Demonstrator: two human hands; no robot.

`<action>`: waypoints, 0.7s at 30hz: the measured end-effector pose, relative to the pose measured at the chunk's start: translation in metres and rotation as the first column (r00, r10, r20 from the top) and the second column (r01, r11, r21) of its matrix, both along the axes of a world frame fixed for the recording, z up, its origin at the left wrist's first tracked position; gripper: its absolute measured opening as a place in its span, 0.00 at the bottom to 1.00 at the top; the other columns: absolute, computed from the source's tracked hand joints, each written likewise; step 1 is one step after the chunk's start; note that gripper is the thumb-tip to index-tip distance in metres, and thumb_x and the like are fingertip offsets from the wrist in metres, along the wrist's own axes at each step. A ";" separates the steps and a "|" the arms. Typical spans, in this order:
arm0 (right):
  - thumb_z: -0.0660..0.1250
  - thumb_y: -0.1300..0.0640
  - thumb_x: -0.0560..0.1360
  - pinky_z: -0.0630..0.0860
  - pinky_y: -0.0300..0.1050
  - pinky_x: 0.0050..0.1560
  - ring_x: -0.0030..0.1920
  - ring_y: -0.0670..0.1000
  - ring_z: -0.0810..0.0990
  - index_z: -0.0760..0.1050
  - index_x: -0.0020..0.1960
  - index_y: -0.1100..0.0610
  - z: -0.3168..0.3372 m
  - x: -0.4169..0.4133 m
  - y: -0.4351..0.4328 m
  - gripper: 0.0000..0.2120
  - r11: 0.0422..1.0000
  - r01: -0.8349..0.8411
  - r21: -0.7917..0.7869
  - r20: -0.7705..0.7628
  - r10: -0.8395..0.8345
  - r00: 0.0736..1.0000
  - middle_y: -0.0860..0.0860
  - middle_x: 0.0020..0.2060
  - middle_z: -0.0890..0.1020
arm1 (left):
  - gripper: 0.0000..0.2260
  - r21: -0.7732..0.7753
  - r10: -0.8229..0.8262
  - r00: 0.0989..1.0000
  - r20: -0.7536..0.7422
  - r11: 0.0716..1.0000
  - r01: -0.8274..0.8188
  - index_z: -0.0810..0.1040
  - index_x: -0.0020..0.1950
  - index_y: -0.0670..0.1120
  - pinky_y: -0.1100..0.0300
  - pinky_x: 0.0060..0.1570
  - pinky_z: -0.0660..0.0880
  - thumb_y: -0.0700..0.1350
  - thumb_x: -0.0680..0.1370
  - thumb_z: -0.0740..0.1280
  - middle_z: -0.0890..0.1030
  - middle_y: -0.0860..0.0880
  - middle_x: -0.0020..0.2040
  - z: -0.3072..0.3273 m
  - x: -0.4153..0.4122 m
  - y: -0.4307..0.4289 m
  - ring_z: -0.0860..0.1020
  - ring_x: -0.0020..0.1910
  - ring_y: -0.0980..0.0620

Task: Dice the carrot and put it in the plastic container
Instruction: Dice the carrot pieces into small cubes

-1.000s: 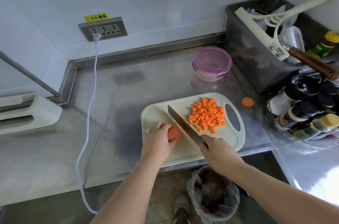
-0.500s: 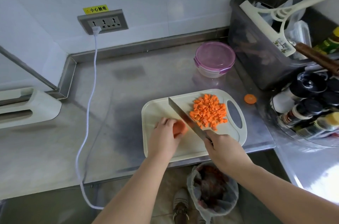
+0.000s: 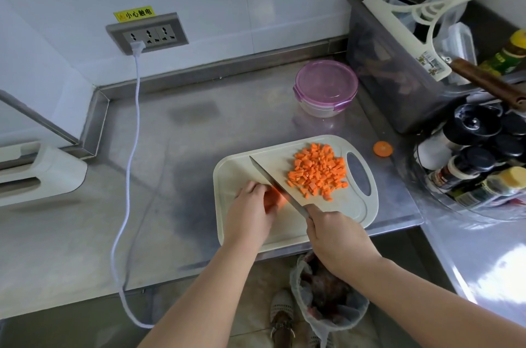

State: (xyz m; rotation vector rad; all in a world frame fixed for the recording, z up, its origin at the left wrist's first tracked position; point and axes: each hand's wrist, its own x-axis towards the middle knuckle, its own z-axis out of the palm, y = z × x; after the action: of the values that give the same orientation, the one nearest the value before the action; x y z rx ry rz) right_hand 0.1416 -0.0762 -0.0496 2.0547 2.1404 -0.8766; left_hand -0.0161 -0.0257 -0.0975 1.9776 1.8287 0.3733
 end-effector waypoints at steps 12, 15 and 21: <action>0.51 0.58 0.83 0.74 0.48 0.40 0.41 0.55 0.78 0.65 0.62 0.57 -0.006 0.000 0.009 0.10 0.993 -0.081 -0.091 0.052 0.086 0.995 0.54 0.47 0.79 | 0.13 0.030 -0.008 1.000 0.002 1.000 0.008 0.80 0.52 0.46 0.53 0.45 0.74 0.53 0.75 0.69 0.77 0.51 0.51 0.000 0.002 0.001 0.77 0.49 0.45; 0.50 0.58 0.83 0.72 0.48 0.41 0.49 0.57 0.80 0.66 0.59 0.57 -0.007 0.000 0.009 0.09 0.992 -0.070 -0.109 0.059 0.077 0.995 0.55 0.49 0.79 | 0.12 0.036 0.001 1.000 -0.025 0.999 0.000 0.80 0.52 0.47 0.56 0.42 0.72 0.53 0.75 0.69 0.77 0.53 0.50 -0.001 0.003 0.002 0.77 0.49 0.47; 0.55 0.63 0.80 0.72 0.47 0.37 0.42 0.56 0.78 0.66 0.61 0.56 -0.021 -0.002 0.018 0.10 0.977 -0.047 -0.206 0.065 0.061 0.996 0.55 0.46 0.79 | 0.11 0.019 -0.019 0.998 -0.063 1.000 0.020 0.79 0.55 0.47 0.61 0.41 0.63 0.47 0.75 0.70 0.76 0.52 0.52 0.005 0.003 0.001 0.77 0.50 0.48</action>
State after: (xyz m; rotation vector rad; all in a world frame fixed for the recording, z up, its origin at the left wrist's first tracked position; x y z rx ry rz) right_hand 0.1397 -0.0578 -0.0704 1.8907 1.9685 -0.9569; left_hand -0.0128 -0.0248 -0.0923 2.0408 1.8487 0.3282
